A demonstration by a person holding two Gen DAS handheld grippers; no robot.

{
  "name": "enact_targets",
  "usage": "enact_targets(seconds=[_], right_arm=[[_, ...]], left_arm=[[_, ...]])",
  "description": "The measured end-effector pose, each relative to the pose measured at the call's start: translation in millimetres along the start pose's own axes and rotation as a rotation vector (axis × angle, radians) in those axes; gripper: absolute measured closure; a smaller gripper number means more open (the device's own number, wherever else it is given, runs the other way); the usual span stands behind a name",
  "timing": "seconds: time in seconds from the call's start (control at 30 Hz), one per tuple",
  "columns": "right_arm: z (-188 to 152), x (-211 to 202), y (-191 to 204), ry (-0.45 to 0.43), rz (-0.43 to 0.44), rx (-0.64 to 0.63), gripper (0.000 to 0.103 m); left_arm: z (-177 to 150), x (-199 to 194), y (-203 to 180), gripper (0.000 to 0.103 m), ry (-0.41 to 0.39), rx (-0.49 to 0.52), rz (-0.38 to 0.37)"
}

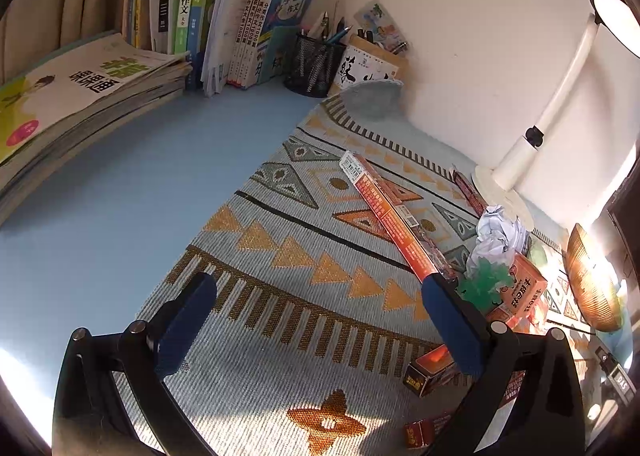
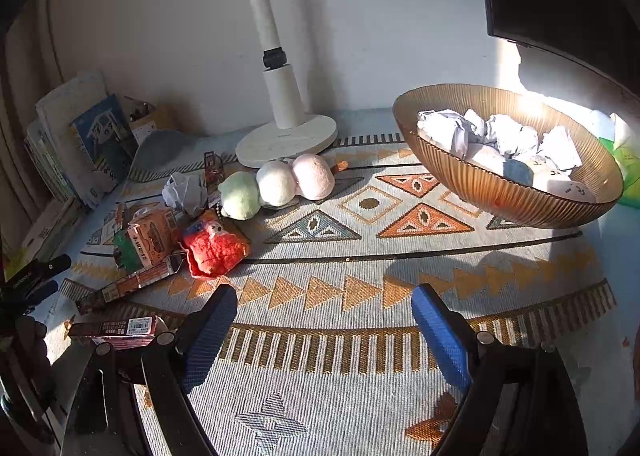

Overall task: Organize objects
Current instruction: 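Grasp the long orange box with the left tool while the right tool grasps the red barcode box, then carry both boxes over the amber bowl and open both tools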

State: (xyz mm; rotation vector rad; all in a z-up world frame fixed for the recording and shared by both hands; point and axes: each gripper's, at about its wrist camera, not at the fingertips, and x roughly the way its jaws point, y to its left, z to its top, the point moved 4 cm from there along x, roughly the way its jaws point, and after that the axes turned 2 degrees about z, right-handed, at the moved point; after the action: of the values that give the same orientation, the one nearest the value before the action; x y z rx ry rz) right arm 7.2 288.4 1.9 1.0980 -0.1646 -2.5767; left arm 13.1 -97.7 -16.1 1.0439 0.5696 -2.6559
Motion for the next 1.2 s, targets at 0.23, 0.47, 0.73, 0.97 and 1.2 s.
enact_targets(seconds=[0.23,0.47,0.73,0.97,1.2], right_arm=[[1,42,97,0.18,0.234,-0.329,0.015],[-4,73,152,0.259,0.299,-0.584,0.015],[-21,92,176,0.366,0.348,-0.728,0.029],[-56,59,184,0.359,0.309,-0.758,0.076],[-83,11,131,0.299,0.157,-0.571,0.086]], left_arm=[[29,31,-27,0.001,0.136,-0.037,-0.096],[42,77,-58,0.001,0.18,-0.013,-0.049],[36,84,-86,0.067,0.175,0.182,0.008],[22,57,-58,0.078,0.205,0.149,-0.154],[-4,24,-49,0.085,0.174,0.202,-0.203]])
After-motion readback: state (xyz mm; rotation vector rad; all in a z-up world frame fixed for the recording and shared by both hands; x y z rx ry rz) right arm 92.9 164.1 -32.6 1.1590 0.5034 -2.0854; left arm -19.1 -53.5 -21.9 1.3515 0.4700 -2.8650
